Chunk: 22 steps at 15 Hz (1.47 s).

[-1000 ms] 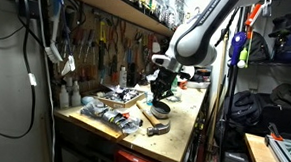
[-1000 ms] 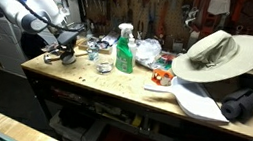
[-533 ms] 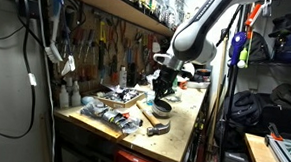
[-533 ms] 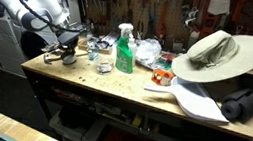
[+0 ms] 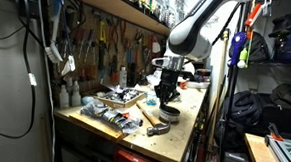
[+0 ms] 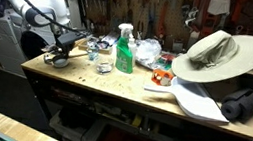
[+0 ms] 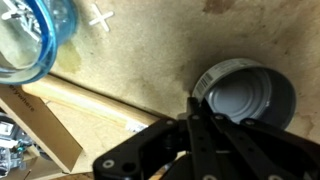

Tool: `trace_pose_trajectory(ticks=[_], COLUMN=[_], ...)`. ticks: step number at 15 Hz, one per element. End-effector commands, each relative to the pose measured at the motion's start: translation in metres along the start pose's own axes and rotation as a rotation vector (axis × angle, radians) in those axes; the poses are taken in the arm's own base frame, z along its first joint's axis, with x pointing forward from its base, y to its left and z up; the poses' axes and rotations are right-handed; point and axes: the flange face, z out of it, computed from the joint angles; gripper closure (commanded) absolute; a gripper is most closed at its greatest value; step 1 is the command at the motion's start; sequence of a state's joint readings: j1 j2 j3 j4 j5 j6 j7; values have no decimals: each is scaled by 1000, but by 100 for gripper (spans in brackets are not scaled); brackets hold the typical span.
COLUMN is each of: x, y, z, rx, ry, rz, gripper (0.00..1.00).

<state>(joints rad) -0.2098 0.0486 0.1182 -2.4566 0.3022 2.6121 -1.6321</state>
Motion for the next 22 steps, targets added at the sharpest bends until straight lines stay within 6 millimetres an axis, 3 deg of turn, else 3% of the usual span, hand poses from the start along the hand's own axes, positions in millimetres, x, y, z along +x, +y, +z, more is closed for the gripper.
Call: trace_pose_trajectory(ticks=[1,7,8,9,12,20,22], x=[-8,-2,1,4,6,-20,-36], y=[3,8,9,9,9,5,0], z=[2,9,11,12,-1,-65,-88], rx=[61,73,71,74,48,98,106], ry=[-21,-87,-106,-117,-146,-178,-193], rz=[18,49,52,48,70,178,303], gripper=[99,99,95,71,61,0,0])
